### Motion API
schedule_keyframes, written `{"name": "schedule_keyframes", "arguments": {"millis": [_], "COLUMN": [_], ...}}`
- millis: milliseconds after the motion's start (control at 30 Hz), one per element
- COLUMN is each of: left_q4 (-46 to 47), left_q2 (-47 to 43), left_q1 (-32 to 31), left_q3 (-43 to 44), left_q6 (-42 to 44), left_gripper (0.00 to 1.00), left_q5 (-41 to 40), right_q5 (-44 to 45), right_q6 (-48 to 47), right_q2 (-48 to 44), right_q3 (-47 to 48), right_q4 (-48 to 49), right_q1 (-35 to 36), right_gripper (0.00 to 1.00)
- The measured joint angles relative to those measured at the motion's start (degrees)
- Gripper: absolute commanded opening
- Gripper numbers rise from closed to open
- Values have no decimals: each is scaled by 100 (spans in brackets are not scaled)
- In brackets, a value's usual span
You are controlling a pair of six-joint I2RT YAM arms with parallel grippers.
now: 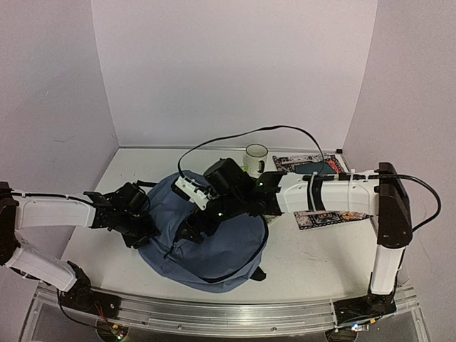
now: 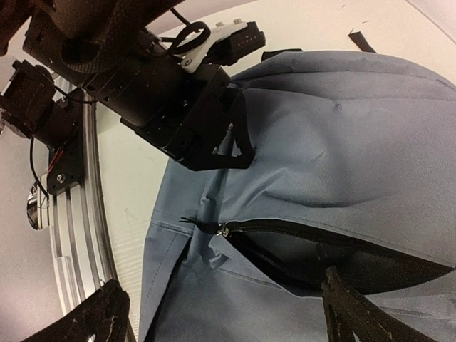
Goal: Pack the student bag
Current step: Hold the student bag from the book, then grab the lower front pocket of the student bag.
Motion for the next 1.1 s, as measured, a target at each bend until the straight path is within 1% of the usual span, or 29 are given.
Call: {"name": "schedule_keyframes", "arguments": {"millis": [33, 100, 167, 200, 267, 333, 467, 533, 633, 833, 967, 1100], "left_q4": [32, 103, 193, 232, 306, 375, 410, 411, 413, 413, 415, 417], "left_q2": [16, 20, 12, 7, -16, -75, -286, -400, -507, -545, -545, -545], "left_q1": [0, -2, -3, -4, -5, -9, -13, -11, -11, -11, -11, -11], "left_q3": [-8, -9, -9, -9, -9, -9, -9, -9, -9, -9, -7, -7], "left_q6": [-29, -43, -99, -101, -109, -111, -113, -113, -113, -110, -106, -93], "left_gripper": [18, 8, 1, 0, 0, 0, 0, 0, 0, 0, 0, 0], "left_q5": [45, 146, 250, 304, 414, 520, 616, 655, 703, 744, 793, 834], "right_q5": [21, 69, 153, 193, 274, 378, 611, 744, 937, 1274, 1383, 1403], "right_q6": [-75, -226, -391, -468, -643, -814, -1182, -1373, -1655, -2047, -2216, -2312], "right_q2": [55, 149, 212, 234, 272, 313, 461, 559, 699, 942, 1066, 1139], "right_q3": [58, 184, 286, 328, 397, 453, 528, 548, 570, 787, 1004, 1094], "right_q4": [-59, -154, -228, -278, -370, -473, -635, -730, -847, -960, -963, -962], "right_q1": [34, 99, 154, 181, 244, 321, 448, 508, 594, 683, 702, 724], "right_gripper": [90, 89, 88, 86, 82, 73, 67, 59, 51, 49, 42, 40]}}
